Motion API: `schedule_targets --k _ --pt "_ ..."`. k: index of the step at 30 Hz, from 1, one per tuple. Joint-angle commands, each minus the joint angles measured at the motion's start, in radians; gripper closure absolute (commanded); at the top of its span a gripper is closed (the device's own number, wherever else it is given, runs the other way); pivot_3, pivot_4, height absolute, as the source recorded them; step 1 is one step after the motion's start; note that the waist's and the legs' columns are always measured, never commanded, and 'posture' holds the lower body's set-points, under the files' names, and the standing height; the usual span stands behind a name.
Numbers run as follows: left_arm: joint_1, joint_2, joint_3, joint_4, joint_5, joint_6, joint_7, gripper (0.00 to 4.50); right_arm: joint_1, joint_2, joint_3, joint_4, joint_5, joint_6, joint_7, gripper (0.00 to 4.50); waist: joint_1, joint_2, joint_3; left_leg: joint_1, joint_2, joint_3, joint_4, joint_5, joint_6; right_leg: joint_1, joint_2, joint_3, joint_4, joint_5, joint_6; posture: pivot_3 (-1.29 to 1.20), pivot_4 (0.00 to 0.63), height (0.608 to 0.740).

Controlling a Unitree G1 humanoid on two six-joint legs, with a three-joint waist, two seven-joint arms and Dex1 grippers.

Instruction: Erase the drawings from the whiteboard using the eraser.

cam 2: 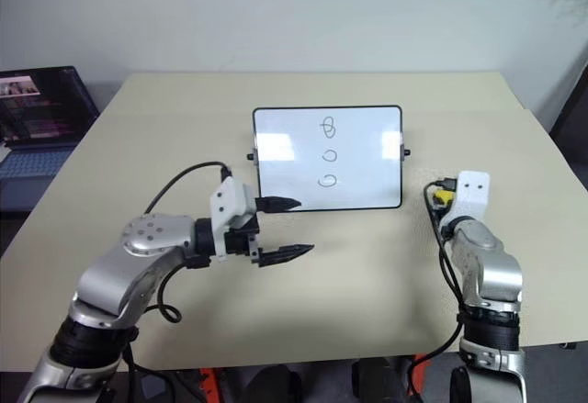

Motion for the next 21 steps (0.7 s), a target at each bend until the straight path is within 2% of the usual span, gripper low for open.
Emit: schedule_targets --k 1,14,21 --pt "-0.019 0.013 0.048 0.03 0.03 -0.033 0.032 0.0 -0.037 -0.03 0.044 -0.051 -0.02 -0.092 0.042 3.26 0.0 0.0 0.0 0.0 0.0 0.0 0.0 0.0 0.0 0.0 0.0 0.0 0.0 0.0 0.0 0.0 0.15 0.74" --pt "0.075 -0.075 0.128 0.082 0.158 -0.117 0.291 0.0 -0.2 -0.059 0.133 0.105 -0.058 -0.29 0.146 3.26 0.002 0.0 0.0 0.0 0.0 0.0 0.0 0.0 0.0 0.0 0.0 -0.001 0.0 0.0 0.0 0.0 0.15 0.74" --pt "0.074 -0.101 0.12 0.108 0.174 -0.142 0.315 0.0 -0.331 -0.034 0.168 0.274 -0.074 -0.404 0.18 3.26 0.0 0.0 0.0 0.0 0.001 0.0 0.0 0.0 0.0 -0.001 -0.001 -0.001 0.0 0.0 0.0 0.0 0.15 0.74"
